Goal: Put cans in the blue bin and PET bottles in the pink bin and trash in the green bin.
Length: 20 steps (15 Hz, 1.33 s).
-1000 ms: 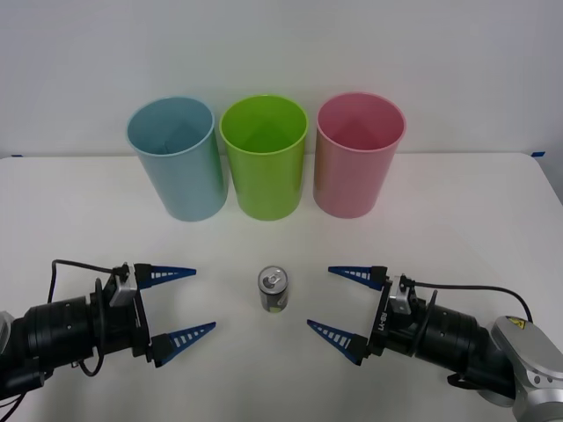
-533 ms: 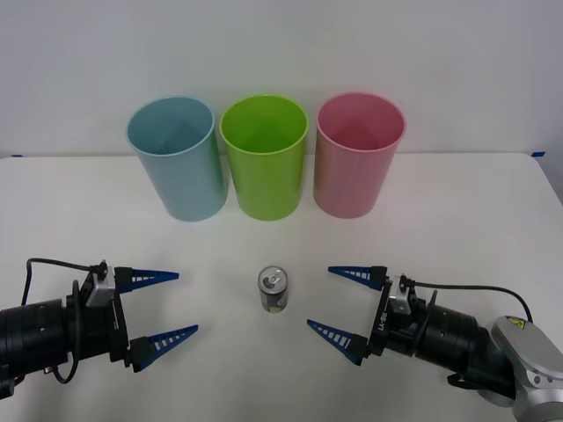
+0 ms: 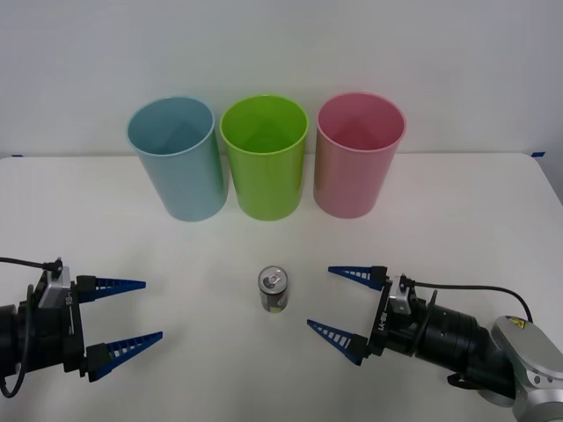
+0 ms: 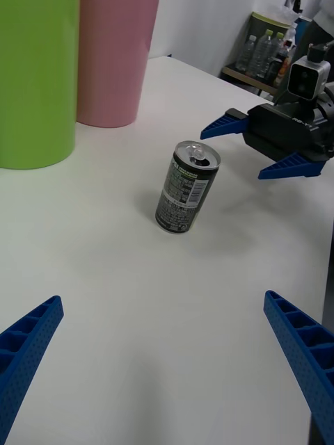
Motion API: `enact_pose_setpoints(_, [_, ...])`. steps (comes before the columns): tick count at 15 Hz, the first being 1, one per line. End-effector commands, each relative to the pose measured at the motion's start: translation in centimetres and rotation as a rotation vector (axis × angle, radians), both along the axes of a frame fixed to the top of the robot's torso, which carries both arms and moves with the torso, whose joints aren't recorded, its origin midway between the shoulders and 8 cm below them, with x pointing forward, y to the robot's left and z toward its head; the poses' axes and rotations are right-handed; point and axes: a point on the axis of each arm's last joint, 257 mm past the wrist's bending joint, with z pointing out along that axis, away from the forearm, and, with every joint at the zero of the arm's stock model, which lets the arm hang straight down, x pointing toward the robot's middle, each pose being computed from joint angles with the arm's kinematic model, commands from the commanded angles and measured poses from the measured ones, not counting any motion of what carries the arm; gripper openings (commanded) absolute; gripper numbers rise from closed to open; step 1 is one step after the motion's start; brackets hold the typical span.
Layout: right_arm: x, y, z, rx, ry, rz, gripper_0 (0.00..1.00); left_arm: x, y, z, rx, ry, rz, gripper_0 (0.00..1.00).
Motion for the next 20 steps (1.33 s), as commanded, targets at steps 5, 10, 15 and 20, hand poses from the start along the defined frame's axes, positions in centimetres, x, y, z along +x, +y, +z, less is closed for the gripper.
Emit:
enact_pose_setpoints(5, [0.0,0.0,0.0,0.000,0.000,0.000,1.00,-2.1,1.4,1.5,-0.026,0.072,0.046,1.00])
enact_pose_setpoints(10, [0.0,0.0,0.0,0.000,0.000,0.000,1.00,-3.0,1.7,2.5,-0.017,0.094,0.063,1.00])
enact_pose_setpoints(15, [0.0,0.0,0.0,0.000,0.000,0.000,1.00,-4.4,2.2,2.9,0.031,0.059,0.041,1.00])
enact_pose_setpoints(20, [0.0,0.0,0.0,0.000,0.000,0.000,1.00,-5.7,3.0,3.3,0.012,0.071,0.049,1.00])
